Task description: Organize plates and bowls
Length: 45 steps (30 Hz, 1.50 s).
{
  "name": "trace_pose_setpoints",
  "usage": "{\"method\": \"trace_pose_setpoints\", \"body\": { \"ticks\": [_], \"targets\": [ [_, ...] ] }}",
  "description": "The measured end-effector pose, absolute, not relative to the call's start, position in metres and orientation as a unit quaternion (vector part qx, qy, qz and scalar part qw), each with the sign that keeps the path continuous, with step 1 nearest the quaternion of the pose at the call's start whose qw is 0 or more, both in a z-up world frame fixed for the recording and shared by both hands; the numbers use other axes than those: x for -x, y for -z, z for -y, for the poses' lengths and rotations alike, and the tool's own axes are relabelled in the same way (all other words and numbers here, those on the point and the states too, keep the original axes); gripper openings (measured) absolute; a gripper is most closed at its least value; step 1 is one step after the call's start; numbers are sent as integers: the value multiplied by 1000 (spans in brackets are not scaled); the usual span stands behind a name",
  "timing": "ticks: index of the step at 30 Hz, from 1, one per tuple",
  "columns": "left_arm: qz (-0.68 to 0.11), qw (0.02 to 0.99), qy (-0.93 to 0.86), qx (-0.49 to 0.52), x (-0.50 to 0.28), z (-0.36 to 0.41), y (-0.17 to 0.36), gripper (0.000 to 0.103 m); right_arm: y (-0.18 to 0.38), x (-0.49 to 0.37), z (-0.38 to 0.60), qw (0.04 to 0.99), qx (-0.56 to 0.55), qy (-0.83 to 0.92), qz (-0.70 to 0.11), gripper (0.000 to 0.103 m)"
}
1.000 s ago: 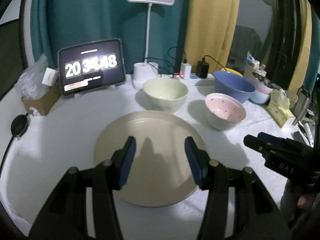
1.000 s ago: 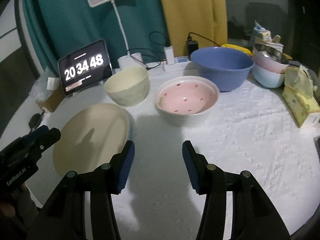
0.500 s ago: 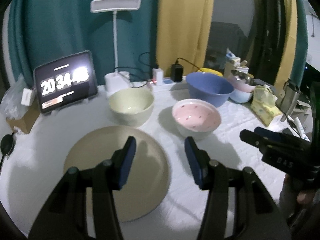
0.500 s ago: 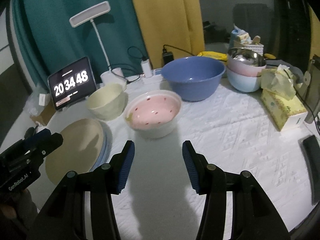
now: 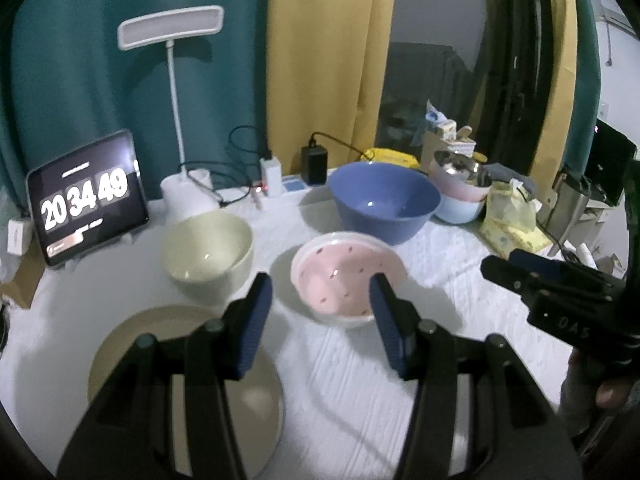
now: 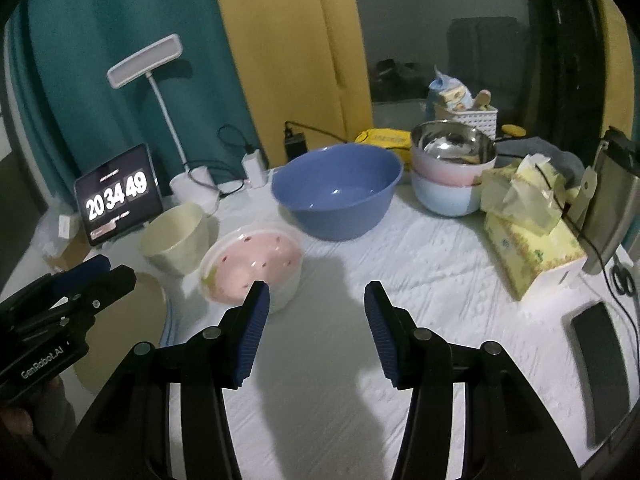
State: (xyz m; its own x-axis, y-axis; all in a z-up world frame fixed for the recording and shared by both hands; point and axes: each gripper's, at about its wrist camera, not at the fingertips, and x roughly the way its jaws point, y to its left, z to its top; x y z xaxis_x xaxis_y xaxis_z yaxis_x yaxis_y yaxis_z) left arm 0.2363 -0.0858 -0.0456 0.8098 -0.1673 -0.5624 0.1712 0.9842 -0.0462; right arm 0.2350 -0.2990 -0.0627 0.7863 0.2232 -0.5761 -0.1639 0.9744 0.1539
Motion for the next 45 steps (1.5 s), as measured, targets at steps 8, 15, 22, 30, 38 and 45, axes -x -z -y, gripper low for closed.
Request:
{"method": "trace_pose_setpoints", "body": {
  "ticks": [8,15,22,30,38,45],
  "targets": [
    [-283,953,108,-6,-262,103,34,52,49,-260,313,949,-48,-94,-297,52],
    [-285,951,117,-12,-289,114,33,52,46,-286,320,950,-42,-91,-296,52],
    [-287,950,120,-1,-318,121,40,52,56,-318,325,946,-49,-86,-309,52],
    [-296,947,120,-3,-346,130,56,52,72,-353,330,939,-60,-84,-328,52],
    [-307,944,118,-6,-367,139,69,52,95,-382,334,932,-70,-81,-347,52],
    [-326,938,112,-19,-383,151,84,52,116,-393,339,927,-76,-77,-360,52]
  ]
}}
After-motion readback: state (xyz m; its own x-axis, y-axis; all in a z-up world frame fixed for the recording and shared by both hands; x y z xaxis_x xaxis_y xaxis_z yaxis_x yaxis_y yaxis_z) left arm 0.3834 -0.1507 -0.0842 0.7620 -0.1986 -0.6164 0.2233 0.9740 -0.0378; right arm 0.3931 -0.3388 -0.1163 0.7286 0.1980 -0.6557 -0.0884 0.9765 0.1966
